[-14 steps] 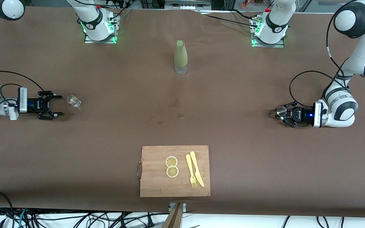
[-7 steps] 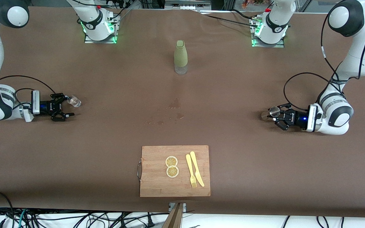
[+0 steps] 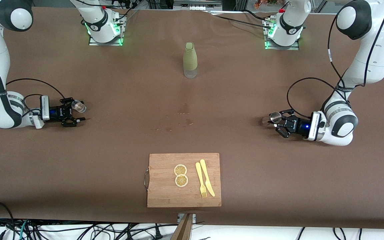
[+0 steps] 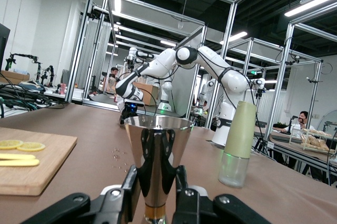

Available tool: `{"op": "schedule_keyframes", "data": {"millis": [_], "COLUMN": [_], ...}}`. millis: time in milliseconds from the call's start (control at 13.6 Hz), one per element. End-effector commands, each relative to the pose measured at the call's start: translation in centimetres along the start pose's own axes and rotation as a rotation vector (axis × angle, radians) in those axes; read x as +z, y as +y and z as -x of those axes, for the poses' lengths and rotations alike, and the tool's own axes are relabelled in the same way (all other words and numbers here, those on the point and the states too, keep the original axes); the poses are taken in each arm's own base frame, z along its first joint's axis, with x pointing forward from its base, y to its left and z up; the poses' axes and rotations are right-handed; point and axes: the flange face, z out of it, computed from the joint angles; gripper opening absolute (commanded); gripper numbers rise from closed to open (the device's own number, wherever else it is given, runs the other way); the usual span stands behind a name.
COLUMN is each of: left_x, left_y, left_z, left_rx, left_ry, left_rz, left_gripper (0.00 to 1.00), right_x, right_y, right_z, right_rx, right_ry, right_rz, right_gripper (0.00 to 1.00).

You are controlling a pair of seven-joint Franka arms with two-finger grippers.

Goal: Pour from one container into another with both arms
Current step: 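Lift the beaker and jigger, carrying both toward the table middle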

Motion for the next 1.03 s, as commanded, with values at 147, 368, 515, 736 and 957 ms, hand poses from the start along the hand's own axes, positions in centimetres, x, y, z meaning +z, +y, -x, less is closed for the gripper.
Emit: {"op": "schedule_keyframes", "data": {"millis": [147,368,515,736,957], "left_x": [0.3,2.0,2.5,3.1,3.5], "left_y": [-0.5,-0.9,-1.0,-1.3,-1.4], "left_z": [-0.6,-0.4,0.3,0.2,0.1], "left_rx": [0.007,0.001,-0.011,-0.008,-0.006], "left_ry": [0.013,0.024,0.018,0.039,0.043], "left_rz": [-0.03,-0.016,-0.018,-0.03,-0.029], "left_gripper": [0.0,0.0,0.0,0.0,0.0], "right_x": [2.1,3.3,3.4,3.1,3.0], "right_y": [-0.4,-0.5,-0.5,-0.5,-0.5], "right_z": [0.1,-0.1,-0.1,-0.2,-0.2], "right_rx": [-0.04,-0.038,-0.039,-0.053,-0.072], "right_ry": [0.084,0.115,0.122,0.117,0.114], "right_rz": [-0.021,-0.035,-0.038,-0.036,-0.033], "right_gripper": [0.99,0.99,0.98,0.92,0.75]}}
